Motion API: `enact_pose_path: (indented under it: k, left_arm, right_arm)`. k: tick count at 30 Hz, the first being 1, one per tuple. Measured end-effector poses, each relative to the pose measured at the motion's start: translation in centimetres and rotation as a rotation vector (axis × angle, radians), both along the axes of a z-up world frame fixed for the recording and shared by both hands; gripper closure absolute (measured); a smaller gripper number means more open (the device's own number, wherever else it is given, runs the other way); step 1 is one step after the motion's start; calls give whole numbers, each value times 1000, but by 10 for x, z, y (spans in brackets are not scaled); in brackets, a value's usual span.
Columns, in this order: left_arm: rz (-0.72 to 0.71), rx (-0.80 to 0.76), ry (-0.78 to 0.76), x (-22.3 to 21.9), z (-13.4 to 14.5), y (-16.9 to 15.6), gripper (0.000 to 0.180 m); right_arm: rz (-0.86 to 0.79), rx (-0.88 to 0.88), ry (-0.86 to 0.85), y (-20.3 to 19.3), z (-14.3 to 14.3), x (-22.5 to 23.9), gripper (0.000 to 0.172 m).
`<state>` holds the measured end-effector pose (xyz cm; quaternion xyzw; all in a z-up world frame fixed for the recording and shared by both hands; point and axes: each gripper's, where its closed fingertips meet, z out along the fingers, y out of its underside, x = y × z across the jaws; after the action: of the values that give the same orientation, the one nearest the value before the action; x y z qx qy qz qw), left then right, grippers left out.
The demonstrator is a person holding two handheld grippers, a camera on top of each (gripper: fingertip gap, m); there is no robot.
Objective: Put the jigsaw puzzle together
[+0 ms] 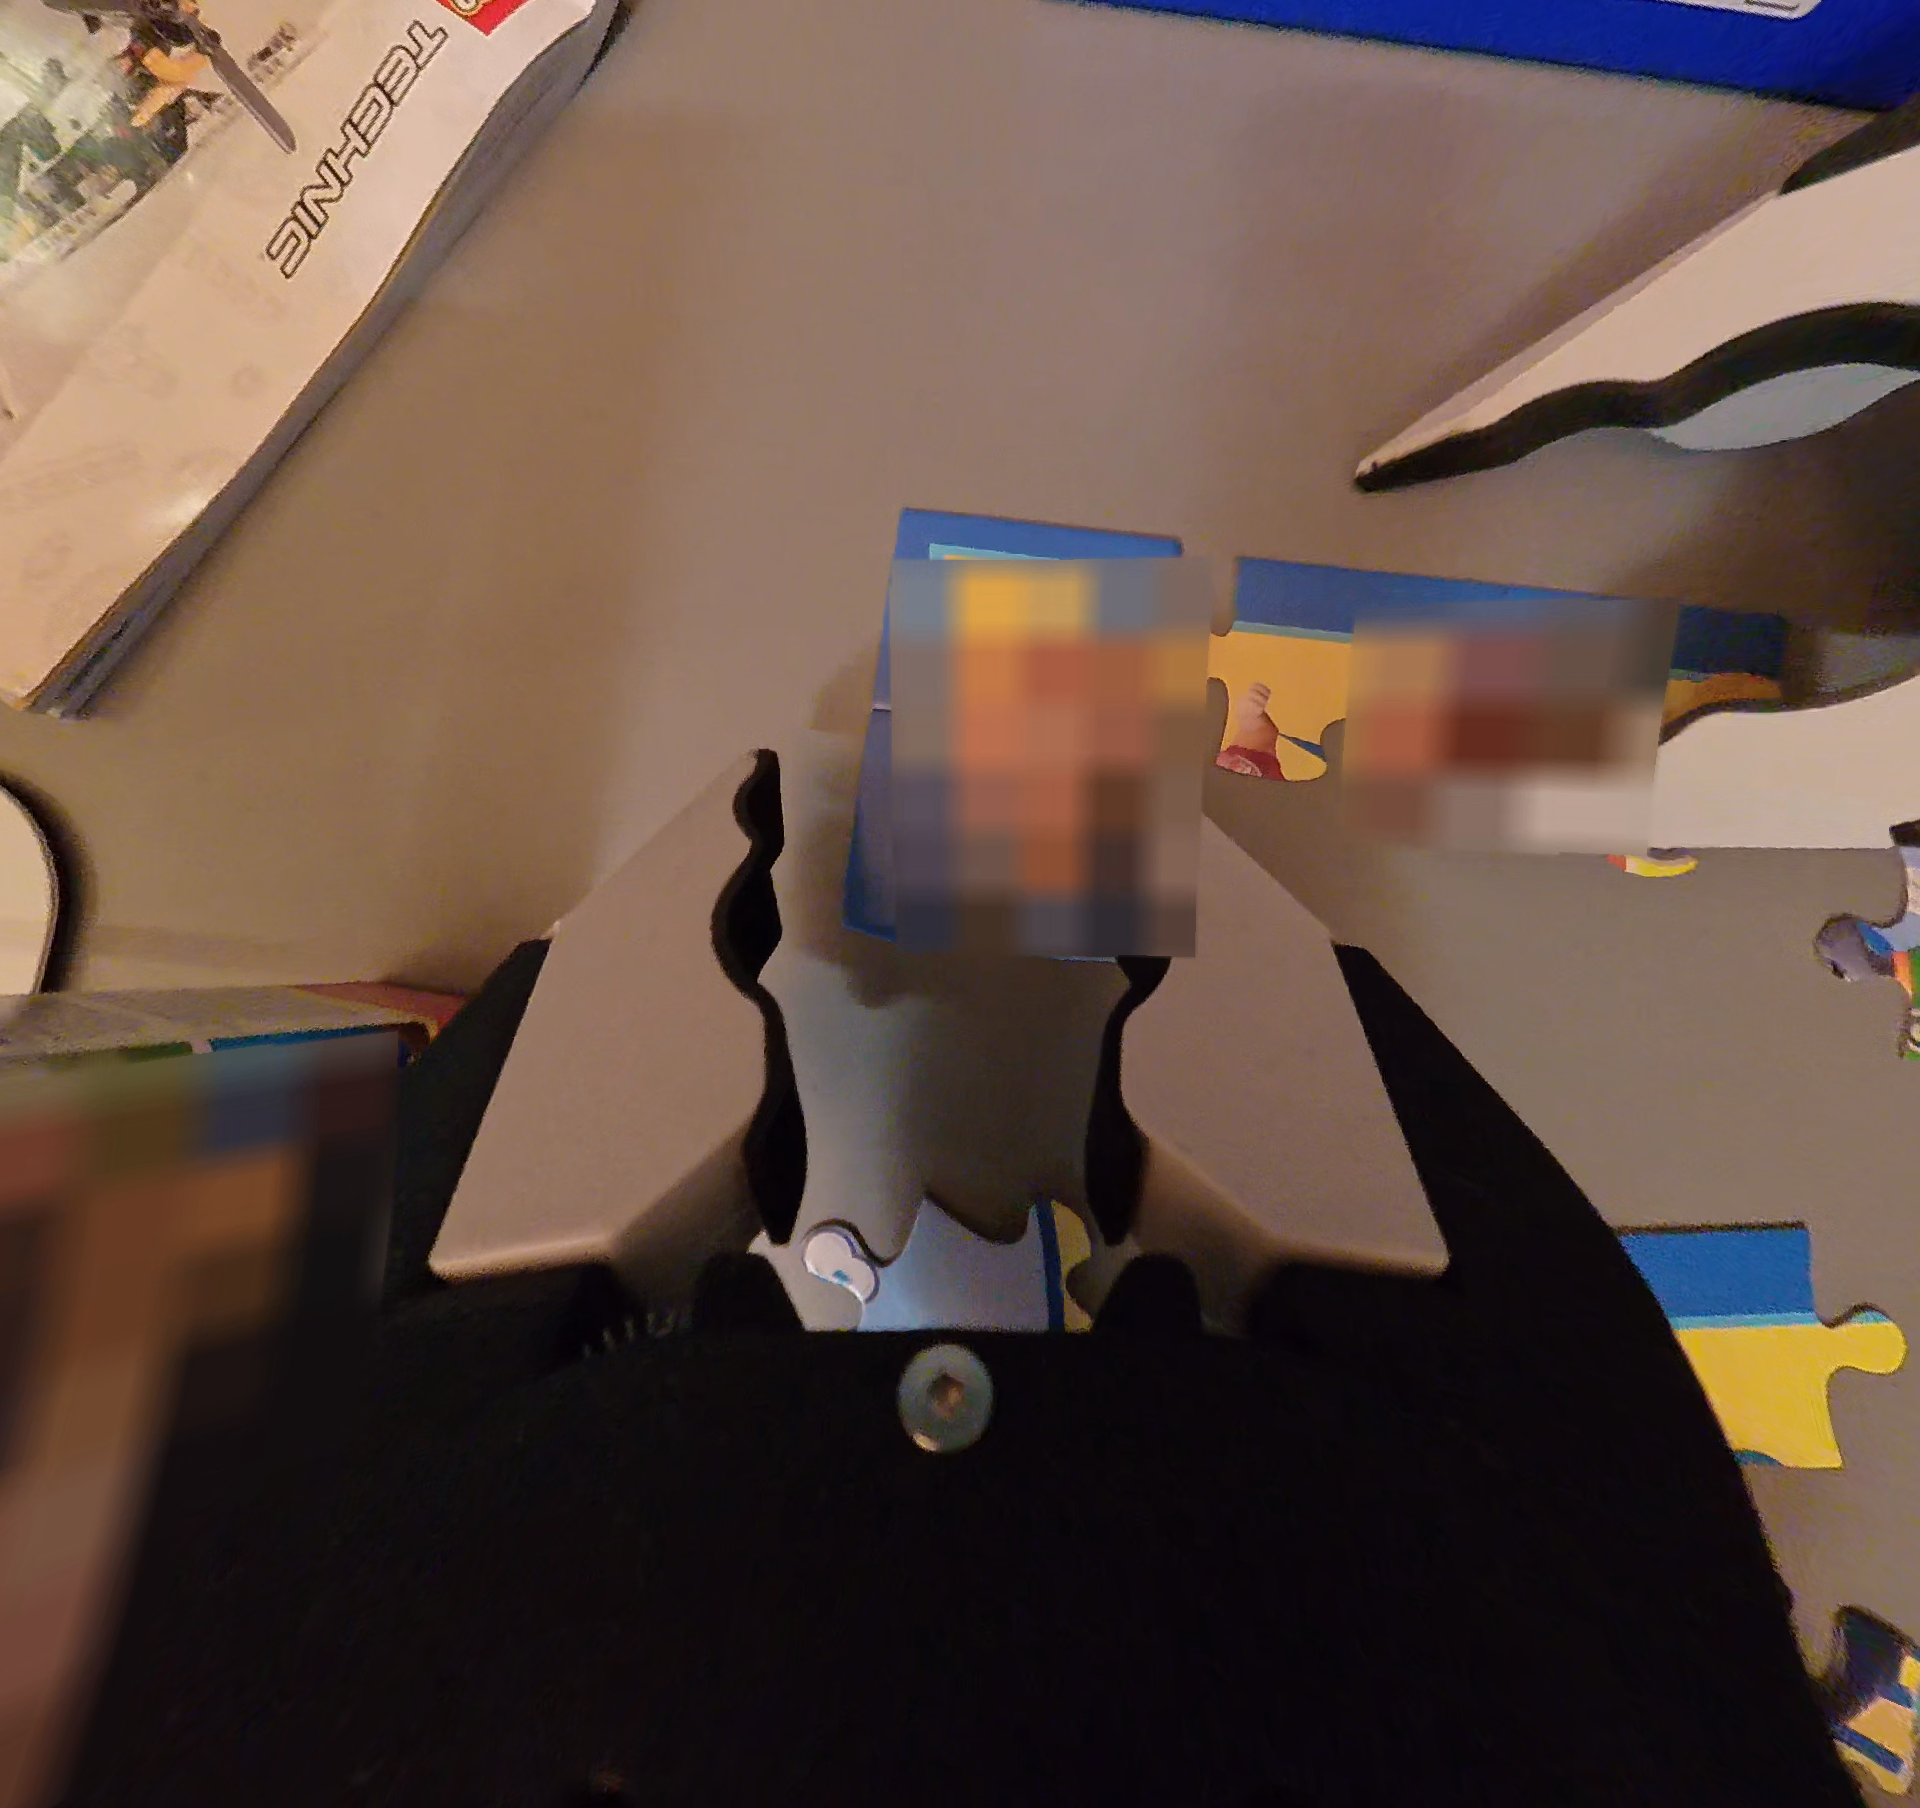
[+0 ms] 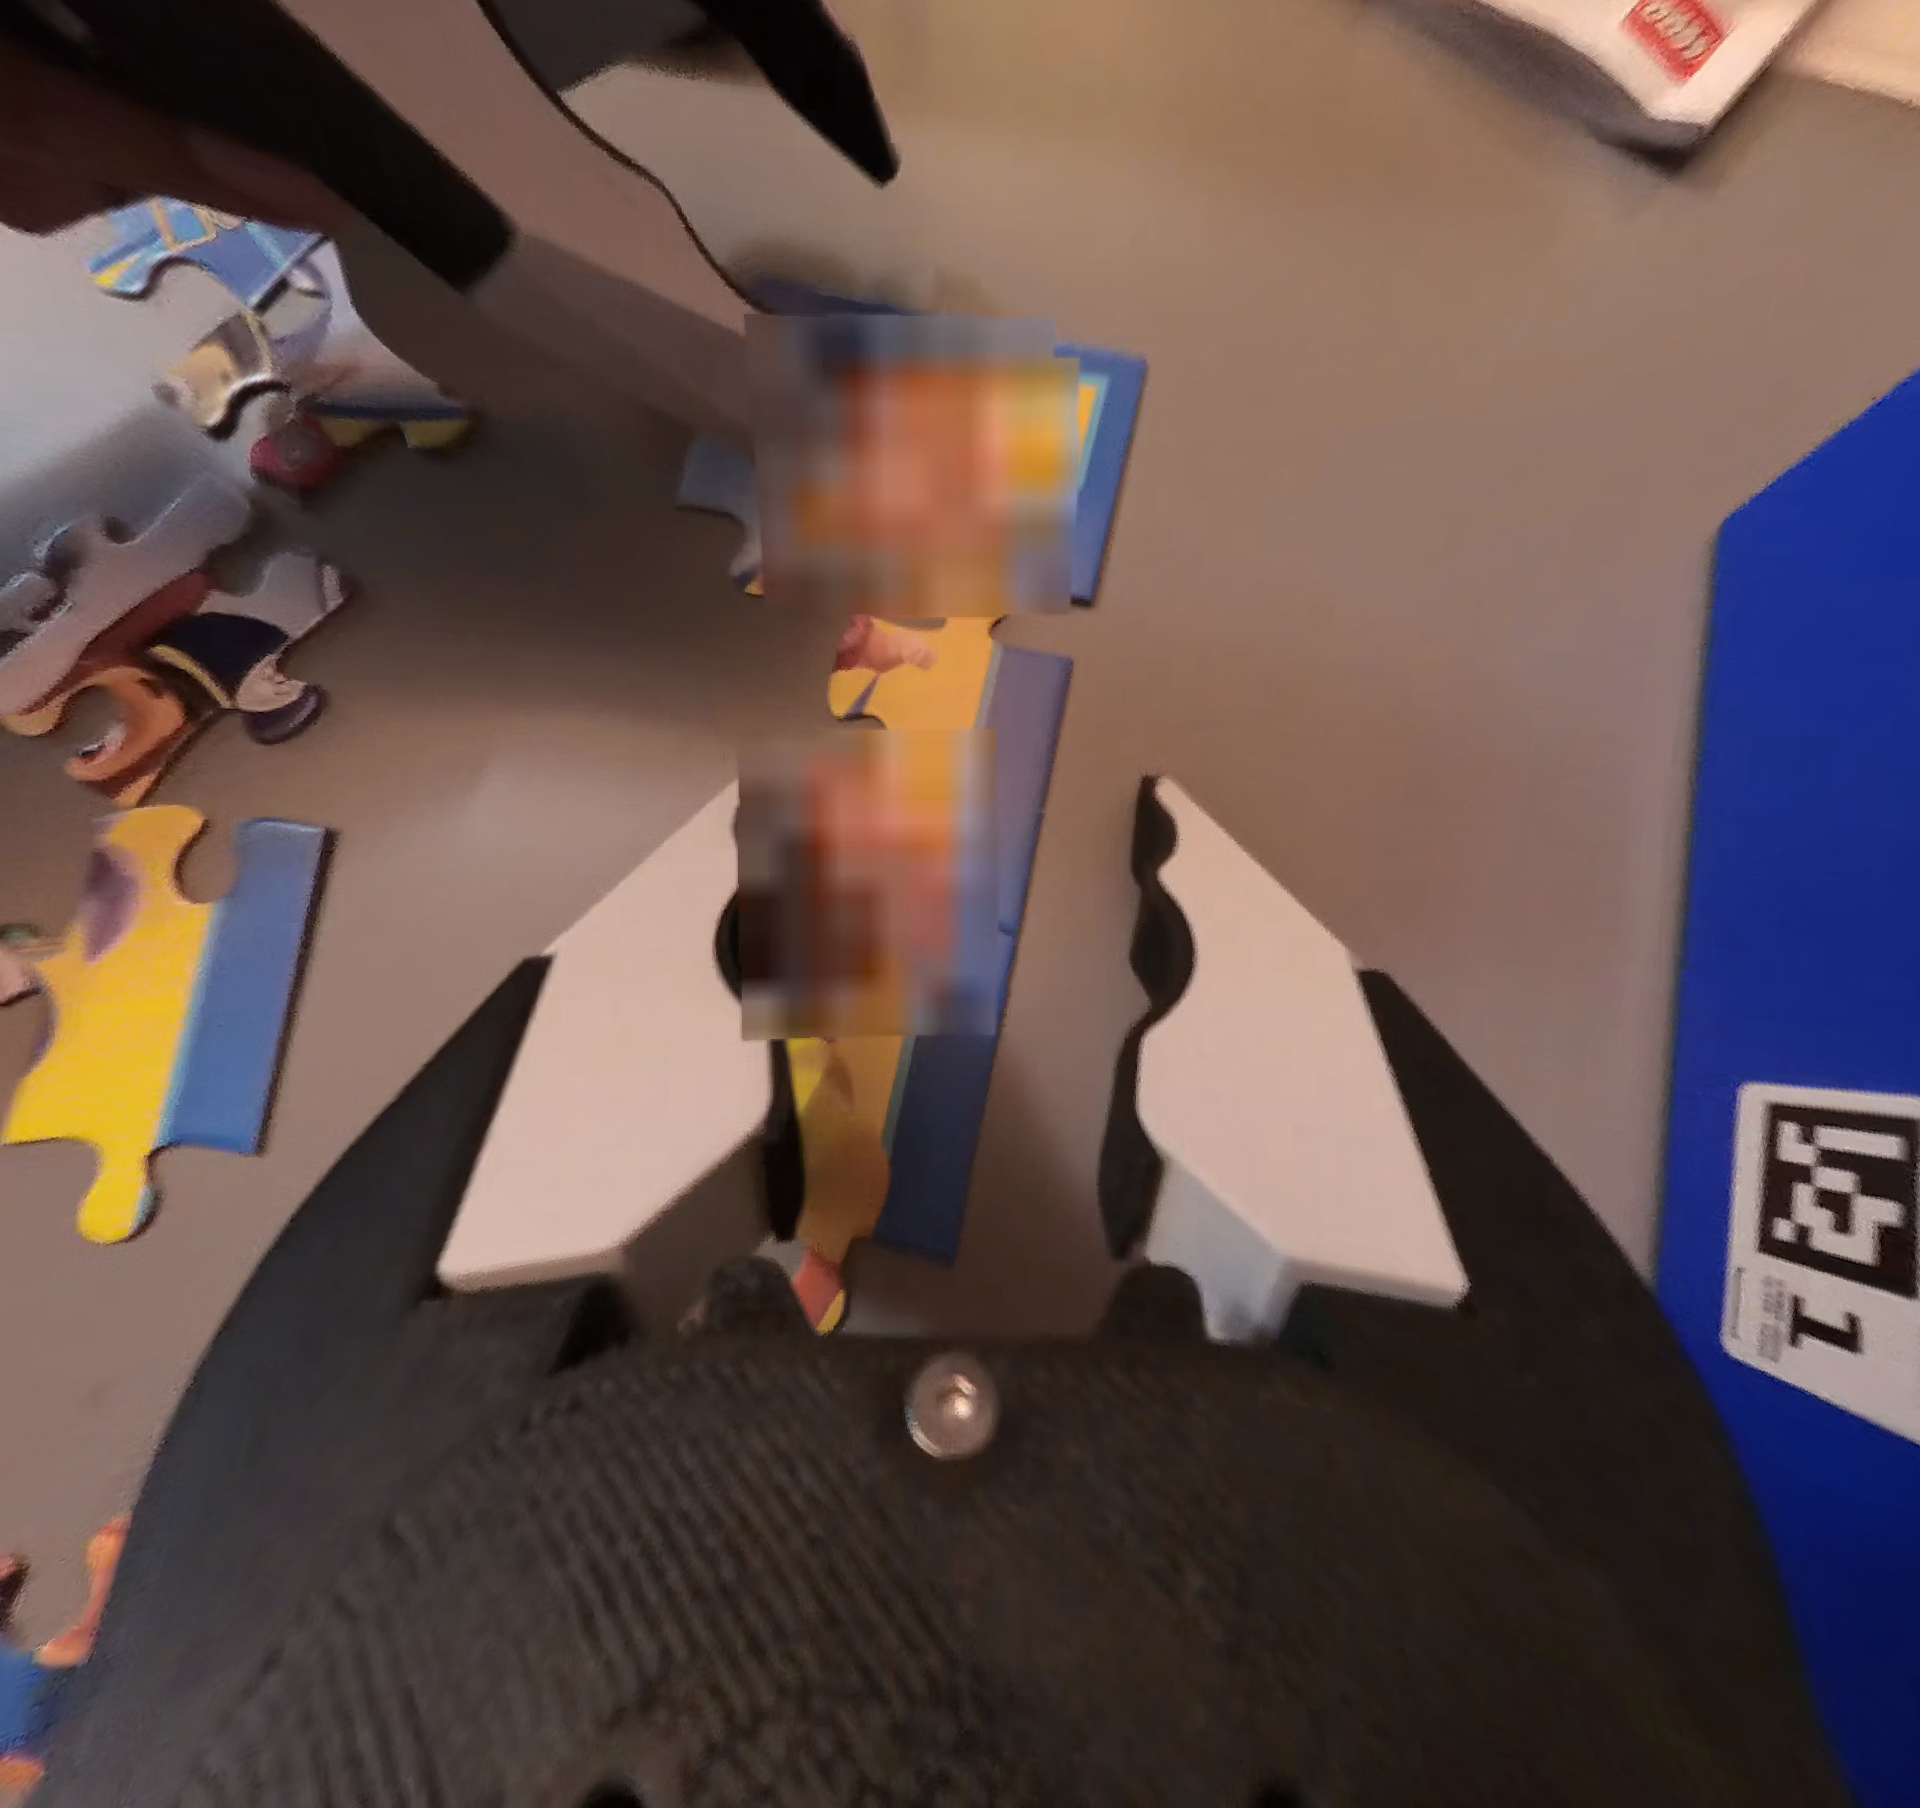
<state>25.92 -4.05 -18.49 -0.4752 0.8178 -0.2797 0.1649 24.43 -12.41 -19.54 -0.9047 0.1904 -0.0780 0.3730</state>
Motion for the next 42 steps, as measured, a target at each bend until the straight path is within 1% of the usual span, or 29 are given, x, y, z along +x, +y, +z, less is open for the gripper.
enact_pose_path:
  k: [3,5,10,11,17,23,24,25,26,27,29,30,34,36,37,39,41,42]
  left_arm:
    - [-24,-5,9,0,-1,-2,119]
    - [-40,-9,16,0,-3,-3,119]
    - [-74,-23,40,0,-6,-5,119]
    - [-82,-26,44,0,-7,-5,119]
    - [-112,-29,55,0,-10,-4,119]
    - [-118,-44,52,2,-11,-4,119]
    - [-120,-47,51,2,-10,-5,119]
    - [-121,-47,49,2,-10,-5,119]
    - [-122,-46,47,2,-10,-5,119]
    - [-123,-46,48,2,-10,-5,119]
    - [-125,-42,49,2,-11,-5,119]
    - [-127,-39,50,2,-11,-5,119]
    - [-133,-35,49,3,-12,-7,120]
    - [-135,-35,47,4,-12,-8,120]
    - [-135,-36,46,5,-12,-9,120]
    - [-135,-42,44,5,-12,-10,120]
    - [-136,-42,45,5,-12,-10,120]
    - [-137,-41,46,4,-12,-9,121]
  right_arm:
    - [-9,2,-1,1,0,0,110]
    - [-12,6,-2,4,0,-1,126]
    - [-27,9,9,4,1,0,129]
    - [-25,12,9,3,1,1,143]
    - [-30,50,60,4,2,2,143]
    - [-16,-33,-9,7,2,1,144]
    - [-12,-19,-24,8,5,2,165]
    - [-17,1,-46,9,8,4,172]
    - [-25,3,-51,8,9,4,172]
    - [-33,-10,-36,7,7,5,164]
    - [-43,-23,-11,5,3,7,141]
    - [-53,-25,-18,3,2,10,133]
    - [-164,-19,-76,-12,11,34,116]
    - [-230,-69,-92,-21,7,47,106]
    - [-248,-72,-80,-21,4,50,103]
    - [-247,-35,-22,-16,2,47,110]
    - [-229,-13,1,-13,2,41,104]
    - [-208,-21,-3,-13,2,37,107]
